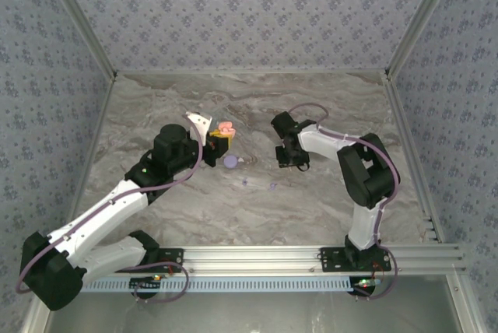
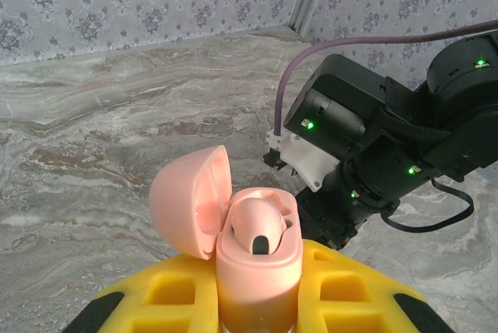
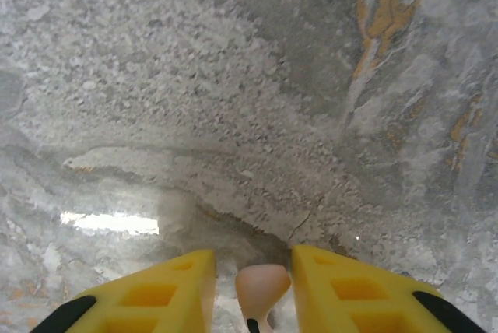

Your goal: Insert wireless bluetooth earbuds into charging case

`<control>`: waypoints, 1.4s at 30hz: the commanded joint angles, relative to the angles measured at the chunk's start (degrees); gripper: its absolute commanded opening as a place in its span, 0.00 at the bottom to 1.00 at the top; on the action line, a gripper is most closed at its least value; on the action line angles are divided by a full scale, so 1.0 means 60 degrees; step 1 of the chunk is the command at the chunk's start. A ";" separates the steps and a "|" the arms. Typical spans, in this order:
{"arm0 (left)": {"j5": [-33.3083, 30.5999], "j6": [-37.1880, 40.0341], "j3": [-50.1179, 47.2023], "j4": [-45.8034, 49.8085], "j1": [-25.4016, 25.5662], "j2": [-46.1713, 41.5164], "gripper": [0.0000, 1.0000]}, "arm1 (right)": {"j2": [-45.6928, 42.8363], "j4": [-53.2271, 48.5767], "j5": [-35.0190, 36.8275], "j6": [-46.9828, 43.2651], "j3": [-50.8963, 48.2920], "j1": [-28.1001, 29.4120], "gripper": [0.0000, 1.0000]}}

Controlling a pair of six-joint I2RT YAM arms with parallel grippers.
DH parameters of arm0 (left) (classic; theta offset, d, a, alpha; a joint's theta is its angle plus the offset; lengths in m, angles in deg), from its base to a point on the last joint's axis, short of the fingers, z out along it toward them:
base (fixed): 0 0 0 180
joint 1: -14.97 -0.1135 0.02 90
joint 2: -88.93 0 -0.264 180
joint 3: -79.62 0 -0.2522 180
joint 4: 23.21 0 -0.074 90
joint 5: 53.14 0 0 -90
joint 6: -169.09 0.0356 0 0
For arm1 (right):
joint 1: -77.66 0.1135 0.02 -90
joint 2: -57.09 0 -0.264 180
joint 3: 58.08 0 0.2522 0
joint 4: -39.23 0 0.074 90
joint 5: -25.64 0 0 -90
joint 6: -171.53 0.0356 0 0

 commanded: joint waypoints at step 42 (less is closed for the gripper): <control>-0.0105 0.0128 -0.0058 -0.0256 -0.0057 -0.0083 0.15 | 0.0986 -0.1688 -0.0438 -0.1205 0.1290 -0.0211 0.35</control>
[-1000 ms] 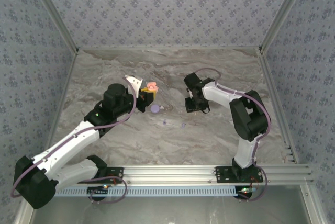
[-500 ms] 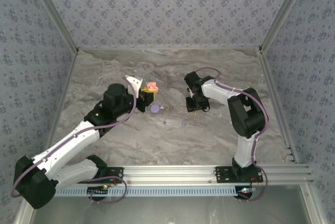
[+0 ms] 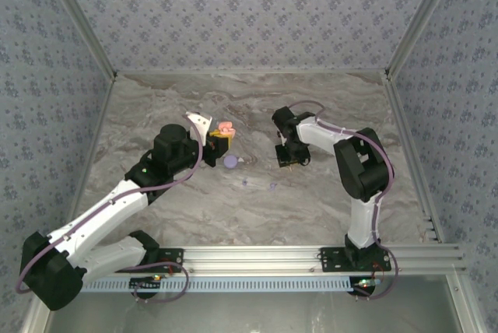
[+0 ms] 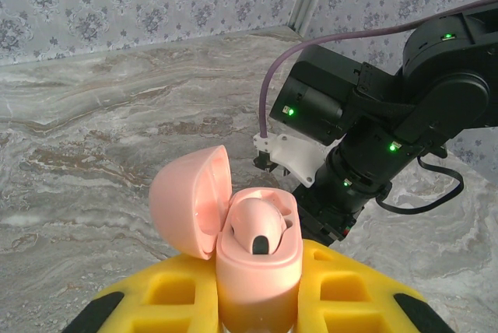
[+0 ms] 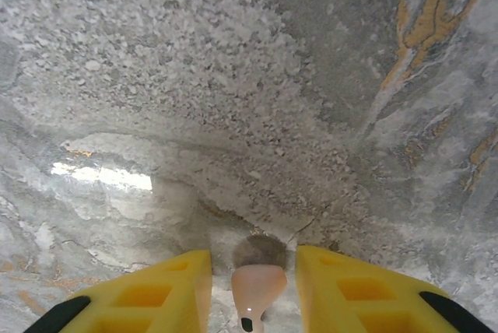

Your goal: Insert wireless bluetooth earbuds into charging case

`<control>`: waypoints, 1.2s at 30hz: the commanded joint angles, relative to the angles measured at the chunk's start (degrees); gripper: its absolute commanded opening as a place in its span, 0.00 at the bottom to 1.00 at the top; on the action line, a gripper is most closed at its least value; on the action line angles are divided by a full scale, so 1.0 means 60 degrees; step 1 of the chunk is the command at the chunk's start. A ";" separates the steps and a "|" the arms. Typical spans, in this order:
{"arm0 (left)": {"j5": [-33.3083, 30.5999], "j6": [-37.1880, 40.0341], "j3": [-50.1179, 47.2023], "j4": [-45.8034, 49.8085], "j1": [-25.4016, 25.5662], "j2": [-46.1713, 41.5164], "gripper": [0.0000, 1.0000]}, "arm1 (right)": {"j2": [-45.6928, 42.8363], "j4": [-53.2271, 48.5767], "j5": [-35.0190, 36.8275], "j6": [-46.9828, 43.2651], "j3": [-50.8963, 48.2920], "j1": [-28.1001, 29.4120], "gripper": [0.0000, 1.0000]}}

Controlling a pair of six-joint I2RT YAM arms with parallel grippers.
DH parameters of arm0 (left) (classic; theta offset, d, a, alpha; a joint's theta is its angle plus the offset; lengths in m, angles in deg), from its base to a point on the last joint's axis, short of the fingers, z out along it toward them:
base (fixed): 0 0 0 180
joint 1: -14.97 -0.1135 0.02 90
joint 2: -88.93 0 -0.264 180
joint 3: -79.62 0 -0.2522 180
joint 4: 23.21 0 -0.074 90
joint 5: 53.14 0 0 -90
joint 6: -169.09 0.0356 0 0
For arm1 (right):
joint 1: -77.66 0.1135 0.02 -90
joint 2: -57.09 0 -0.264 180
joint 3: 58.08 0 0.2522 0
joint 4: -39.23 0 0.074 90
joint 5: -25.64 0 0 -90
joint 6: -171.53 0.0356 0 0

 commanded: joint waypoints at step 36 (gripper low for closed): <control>0.0072 -0.0084 -0.0050 -0.0411 -0.0053 0.0351 0.14 | -0.0159 0.0196 -0.0493 -0.0679 -0.0130 0.0002 0.24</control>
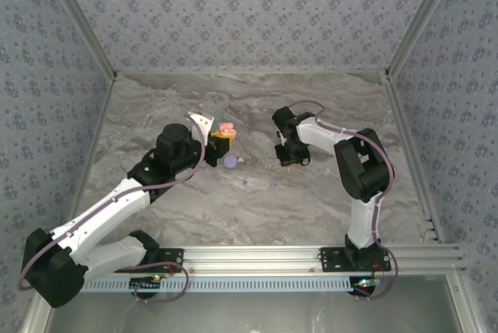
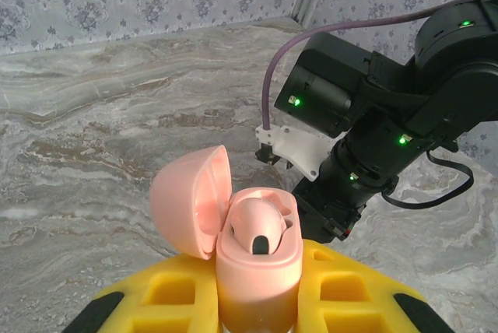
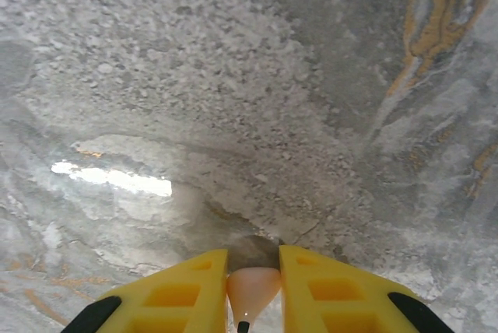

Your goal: Insert wireless bluetooth earbuds into charging case

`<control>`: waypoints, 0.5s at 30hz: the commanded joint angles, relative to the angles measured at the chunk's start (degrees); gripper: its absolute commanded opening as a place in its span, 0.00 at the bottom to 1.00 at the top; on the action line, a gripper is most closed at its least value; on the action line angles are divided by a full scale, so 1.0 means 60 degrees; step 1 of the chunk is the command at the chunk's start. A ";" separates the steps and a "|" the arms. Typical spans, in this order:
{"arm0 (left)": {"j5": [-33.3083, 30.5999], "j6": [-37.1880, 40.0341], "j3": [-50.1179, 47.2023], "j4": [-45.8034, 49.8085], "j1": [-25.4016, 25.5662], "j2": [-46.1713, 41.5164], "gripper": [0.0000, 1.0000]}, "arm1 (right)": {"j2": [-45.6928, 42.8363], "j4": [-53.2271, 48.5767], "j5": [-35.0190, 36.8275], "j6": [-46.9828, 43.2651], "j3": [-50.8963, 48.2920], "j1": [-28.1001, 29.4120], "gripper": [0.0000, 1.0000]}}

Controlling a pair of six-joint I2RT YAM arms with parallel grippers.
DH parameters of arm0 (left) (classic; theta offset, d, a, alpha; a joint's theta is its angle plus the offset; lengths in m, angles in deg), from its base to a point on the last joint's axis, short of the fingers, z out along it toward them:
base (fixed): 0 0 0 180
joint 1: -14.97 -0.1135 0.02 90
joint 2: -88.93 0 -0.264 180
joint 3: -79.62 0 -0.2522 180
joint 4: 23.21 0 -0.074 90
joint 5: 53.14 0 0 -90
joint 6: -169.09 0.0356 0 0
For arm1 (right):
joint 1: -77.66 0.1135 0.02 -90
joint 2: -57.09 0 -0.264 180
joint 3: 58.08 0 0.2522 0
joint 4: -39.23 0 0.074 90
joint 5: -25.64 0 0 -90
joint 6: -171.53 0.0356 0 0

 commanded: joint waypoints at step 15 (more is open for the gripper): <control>0.0063 -0.0069 -0.0080 -0.0435 -0.0055 0.0150 0.15 | 0.0319 -0.0763 -0.0058 -0.0494 0.0404 0.0082 0.39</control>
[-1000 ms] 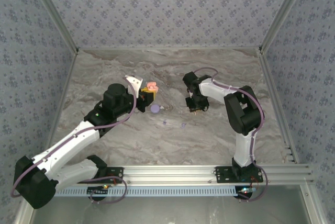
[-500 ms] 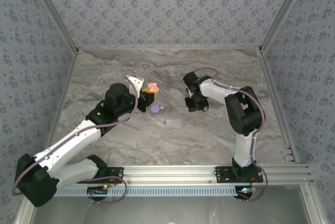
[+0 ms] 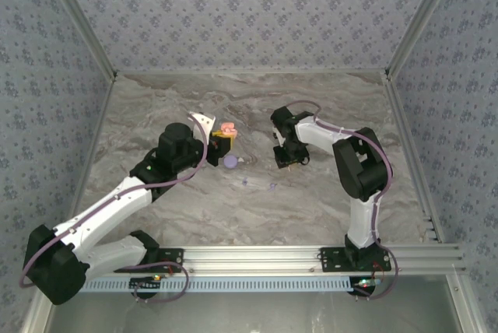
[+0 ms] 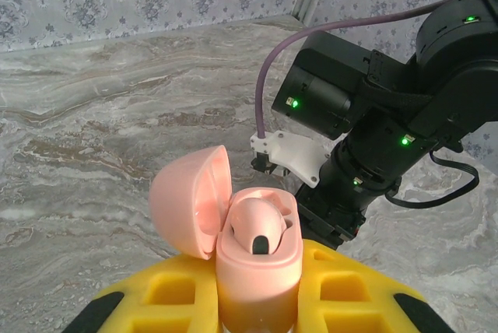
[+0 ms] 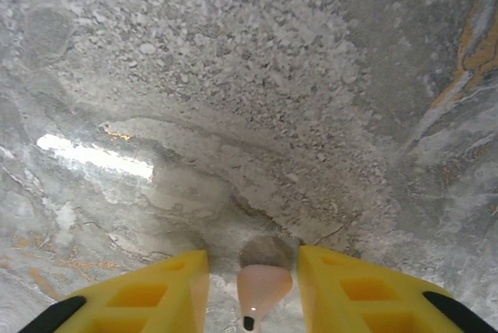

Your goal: Insert wireless bluetooth earbuds into charging case

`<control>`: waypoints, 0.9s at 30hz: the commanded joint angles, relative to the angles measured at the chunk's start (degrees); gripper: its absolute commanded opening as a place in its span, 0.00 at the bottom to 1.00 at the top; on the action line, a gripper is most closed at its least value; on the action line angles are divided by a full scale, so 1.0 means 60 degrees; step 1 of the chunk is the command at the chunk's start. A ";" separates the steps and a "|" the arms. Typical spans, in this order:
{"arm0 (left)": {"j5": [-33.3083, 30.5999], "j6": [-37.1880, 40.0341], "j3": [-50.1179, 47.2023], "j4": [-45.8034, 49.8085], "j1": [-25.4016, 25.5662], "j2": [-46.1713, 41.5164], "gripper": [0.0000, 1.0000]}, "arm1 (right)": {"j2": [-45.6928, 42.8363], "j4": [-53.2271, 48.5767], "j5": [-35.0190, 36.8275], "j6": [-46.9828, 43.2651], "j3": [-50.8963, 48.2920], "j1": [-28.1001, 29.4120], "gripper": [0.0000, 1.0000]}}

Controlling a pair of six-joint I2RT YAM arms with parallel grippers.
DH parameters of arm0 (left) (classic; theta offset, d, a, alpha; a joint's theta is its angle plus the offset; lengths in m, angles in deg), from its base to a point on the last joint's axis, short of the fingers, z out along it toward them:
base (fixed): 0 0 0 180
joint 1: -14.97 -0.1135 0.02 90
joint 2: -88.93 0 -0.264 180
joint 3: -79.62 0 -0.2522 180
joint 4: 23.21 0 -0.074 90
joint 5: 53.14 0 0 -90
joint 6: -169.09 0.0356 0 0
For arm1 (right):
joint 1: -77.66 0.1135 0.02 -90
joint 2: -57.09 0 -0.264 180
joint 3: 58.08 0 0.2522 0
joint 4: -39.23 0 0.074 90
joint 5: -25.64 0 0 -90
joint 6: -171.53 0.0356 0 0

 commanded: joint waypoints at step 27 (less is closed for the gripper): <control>0.0103 -0.0051 -0.0132 -0.0172 -0.0060 -0.0095 0.15 | 0.0626 -0.0338 0.0266 0.1828 0.0292 0.0103 0.31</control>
